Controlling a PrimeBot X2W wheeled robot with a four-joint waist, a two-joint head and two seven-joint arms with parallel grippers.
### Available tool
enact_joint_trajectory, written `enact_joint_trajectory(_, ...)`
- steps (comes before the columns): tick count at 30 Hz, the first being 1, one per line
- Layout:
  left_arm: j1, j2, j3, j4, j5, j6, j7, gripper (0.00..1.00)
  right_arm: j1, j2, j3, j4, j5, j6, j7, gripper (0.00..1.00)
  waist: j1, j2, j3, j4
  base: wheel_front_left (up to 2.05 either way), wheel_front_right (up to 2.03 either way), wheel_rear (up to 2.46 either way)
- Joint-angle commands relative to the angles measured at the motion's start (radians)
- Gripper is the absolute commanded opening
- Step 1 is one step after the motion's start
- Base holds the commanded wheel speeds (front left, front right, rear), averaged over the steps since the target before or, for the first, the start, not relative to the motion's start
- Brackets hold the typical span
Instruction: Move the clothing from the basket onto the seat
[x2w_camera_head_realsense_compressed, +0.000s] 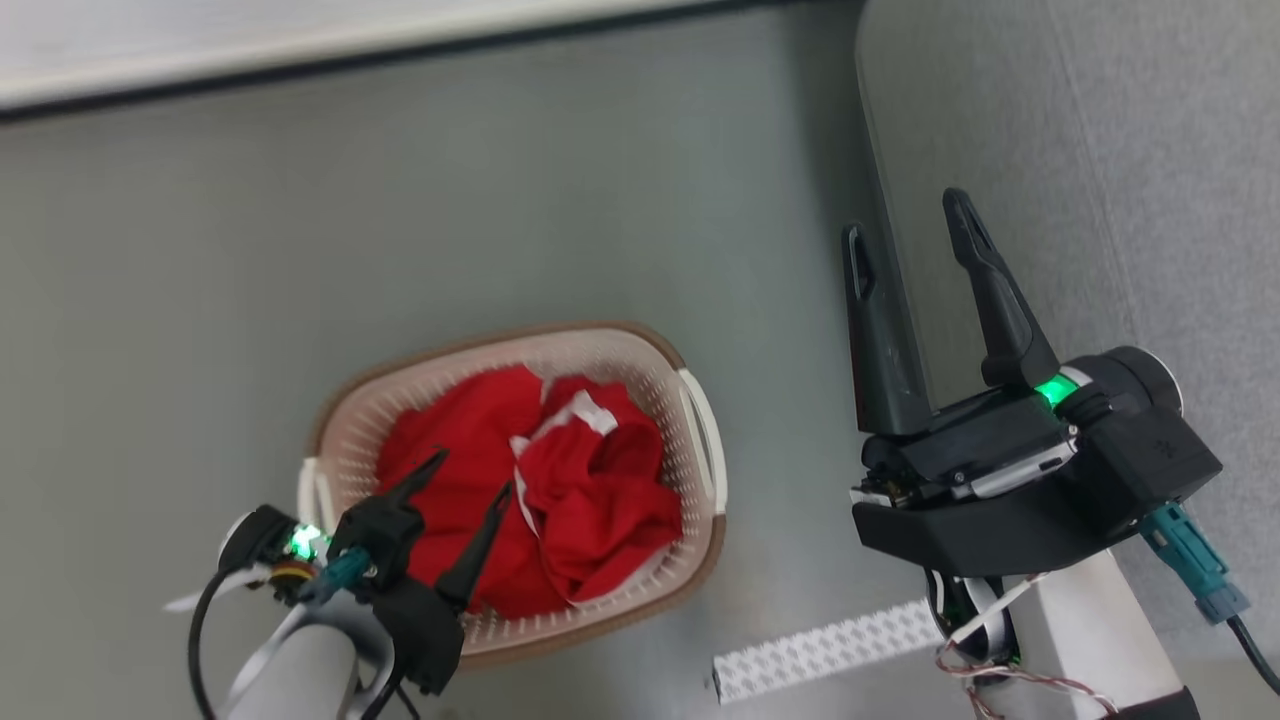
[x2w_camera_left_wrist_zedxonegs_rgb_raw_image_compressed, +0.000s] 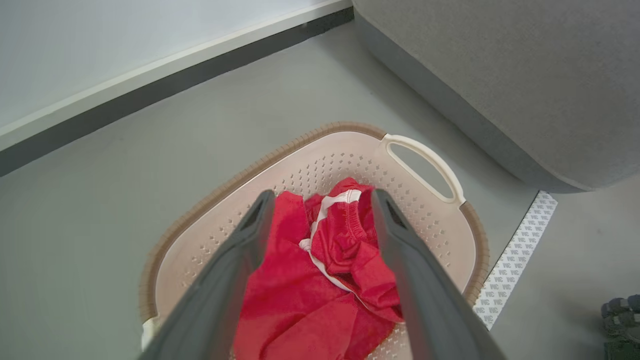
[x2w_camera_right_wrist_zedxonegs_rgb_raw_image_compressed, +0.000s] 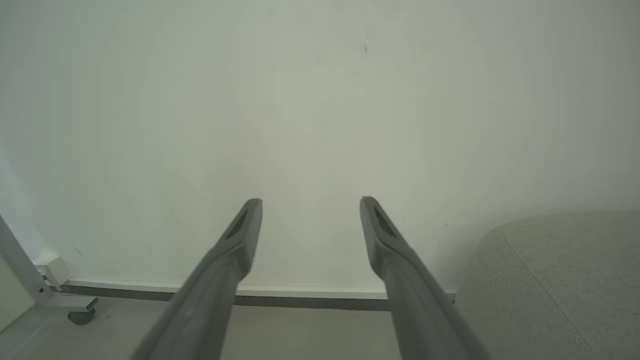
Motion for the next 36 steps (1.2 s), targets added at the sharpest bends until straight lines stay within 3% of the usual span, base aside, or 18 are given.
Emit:
enact_joint_trajectory(1, -0.026, 0.011, -0.007, 0.015, -0.005, 0.0, -0.003, 1.0, -0.02, 0.006, 0.003, -0.007, 0.01, 0.001, -0.001, 1.0, -0.0004, -0.0002, 0.108, -0.067, 0.0, 0.0, 0.0)
enact_joint_trajectory(13, -0.2, 0.042, -0.199, 0.161, -0.063, 0.0, -0.003, 1.0, -0.116, 0.034, 0.033, -0.064, 0.012, 0.001, -0.001, 1.0, -0.0004, -0.0002, 0.27, -0.111, 0.0, 0.0, 0.0)
enact_joint_trajectory(29, -0.353, 0.071, -0.342, 0.201, -0.111, 0.0, -0.003, 1.0, -0.191, 0.036, 0.059, -0.143, 0.096, 0.001, -0.001, 1.0, -0.0004, -0.0002, 0.418, -0.153, 0.0, 0.0, 0.0)
enact_joint_trajectory(36, -0.394, 0.074, -0.362, 0.224, -0.074, 0.013, -0.003, 1.0, -0.187, 0.036, 0.071, -0.147, 0.117, 0.001, -0.001, 1.0, -0.0004, -0.0002, 0.439, -0.164, 0.0, 0.0, 0.0)
